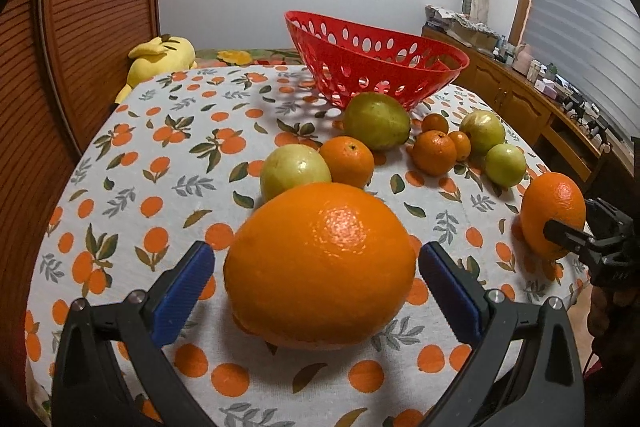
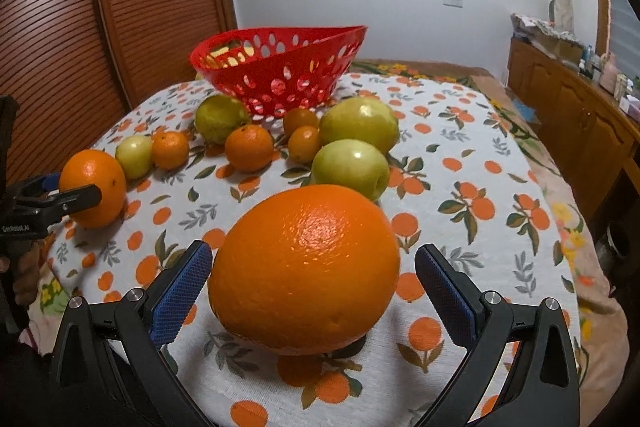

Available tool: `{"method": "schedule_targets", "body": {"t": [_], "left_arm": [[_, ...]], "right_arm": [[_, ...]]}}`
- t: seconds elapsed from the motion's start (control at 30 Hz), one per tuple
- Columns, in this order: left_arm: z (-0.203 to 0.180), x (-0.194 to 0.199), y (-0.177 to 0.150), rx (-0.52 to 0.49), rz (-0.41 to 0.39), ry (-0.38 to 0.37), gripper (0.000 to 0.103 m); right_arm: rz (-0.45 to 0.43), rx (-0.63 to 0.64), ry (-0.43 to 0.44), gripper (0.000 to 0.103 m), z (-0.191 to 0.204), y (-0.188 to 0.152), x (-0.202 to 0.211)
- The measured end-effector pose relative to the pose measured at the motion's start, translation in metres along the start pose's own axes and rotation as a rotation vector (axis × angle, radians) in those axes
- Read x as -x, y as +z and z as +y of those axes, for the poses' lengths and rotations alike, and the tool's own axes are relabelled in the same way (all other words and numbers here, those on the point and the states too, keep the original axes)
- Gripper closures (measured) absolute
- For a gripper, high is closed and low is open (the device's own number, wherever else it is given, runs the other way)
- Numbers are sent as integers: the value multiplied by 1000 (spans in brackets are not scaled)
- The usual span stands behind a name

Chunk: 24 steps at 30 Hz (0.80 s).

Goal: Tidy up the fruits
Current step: 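Move the right gripper to the large orange while the left gripper approaches a small orange, then close the right gripper on the large orange while the left gripper grasps a small orange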

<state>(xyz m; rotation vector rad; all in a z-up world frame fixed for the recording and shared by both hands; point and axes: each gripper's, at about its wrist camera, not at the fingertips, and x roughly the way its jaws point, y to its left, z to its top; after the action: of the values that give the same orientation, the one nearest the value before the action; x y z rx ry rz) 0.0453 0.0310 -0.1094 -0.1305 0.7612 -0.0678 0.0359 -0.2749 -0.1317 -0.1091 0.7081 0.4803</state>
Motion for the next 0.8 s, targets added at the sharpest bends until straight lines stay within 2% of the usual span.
{"method": "schedule_targets", "body": {"t": [0.1,0.23,0.43,0.8], "left_arm": [[2,-2,0,12,8,-18,4],[3,-4,-1,16,11,-33,11],[5,-3,-1,23,1,-45,12],[11,-7,-2,62,20,-86,11]], "right_arm": [[8,1,2,0,0,-2,-2],[19,4,13,0,-1,-3,-5],[23,6,35,8,-2,-4,-6],[16,-1,55,9,-3,-4,-5]]}}
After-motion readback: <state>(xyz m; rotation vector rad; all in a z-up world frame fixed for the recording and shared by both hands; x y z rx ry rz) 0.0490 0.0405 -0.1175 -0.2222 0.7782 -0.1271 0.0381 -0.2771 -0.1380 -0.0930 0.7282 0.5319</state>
